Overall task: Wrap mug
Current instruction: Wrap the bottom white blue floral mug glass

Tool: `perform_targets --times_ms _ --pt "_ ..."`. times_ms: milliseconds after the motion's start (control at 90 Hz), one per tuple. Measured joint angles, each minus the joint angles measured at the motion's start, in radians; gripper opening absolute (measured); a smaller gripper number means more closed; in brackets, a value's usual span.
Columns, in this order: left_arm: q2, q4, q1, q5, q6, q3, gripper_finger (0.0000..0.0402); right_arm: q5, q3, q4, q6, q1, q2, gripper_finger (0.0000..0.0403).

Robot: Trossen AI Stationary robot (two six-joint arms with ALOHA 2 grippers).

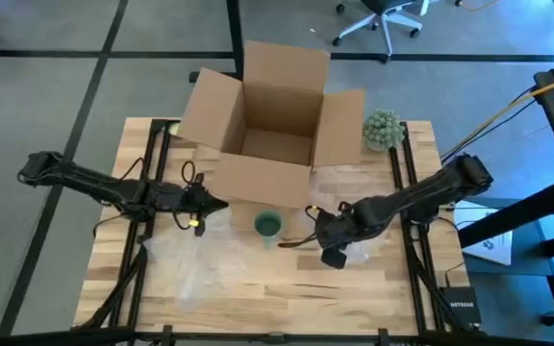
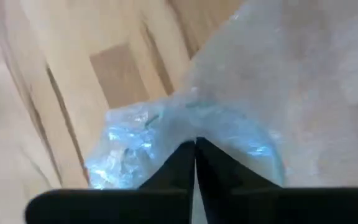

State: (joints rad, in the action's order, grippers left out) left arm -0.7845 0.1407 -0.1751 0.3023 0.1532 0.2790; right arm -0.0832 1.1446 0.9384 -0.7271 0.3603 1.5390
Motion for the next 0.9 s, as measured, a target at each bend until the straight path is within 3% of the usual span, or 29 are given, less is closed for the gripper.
perform_targets --times_ms 144,367,722,900 --pt "0.000 -0.001 0.000 0.000 0.003 0.000 0.0000 0.007 -0.061 -0.033 -0.009 -0.001 0.016 0.0001" --pt "0.000 -0.001 0.000 -0.001 0.003 0.000 0.0000 0.050 -0.182 -0.249 -0.061 0.027 0.043 0.0001" --pt "0.000 0.005 0.000 -0.001 0.007 0.000 0.0000 0.077 -0.154 -0.338 -0.093 0.112 0.052 0.0001" --pt "0.000 0.006 0.000 0.000 0.000 0.000 0.0000 0.097 -0.118 -0.292 -0.103 0.119 0.045 0.0001"
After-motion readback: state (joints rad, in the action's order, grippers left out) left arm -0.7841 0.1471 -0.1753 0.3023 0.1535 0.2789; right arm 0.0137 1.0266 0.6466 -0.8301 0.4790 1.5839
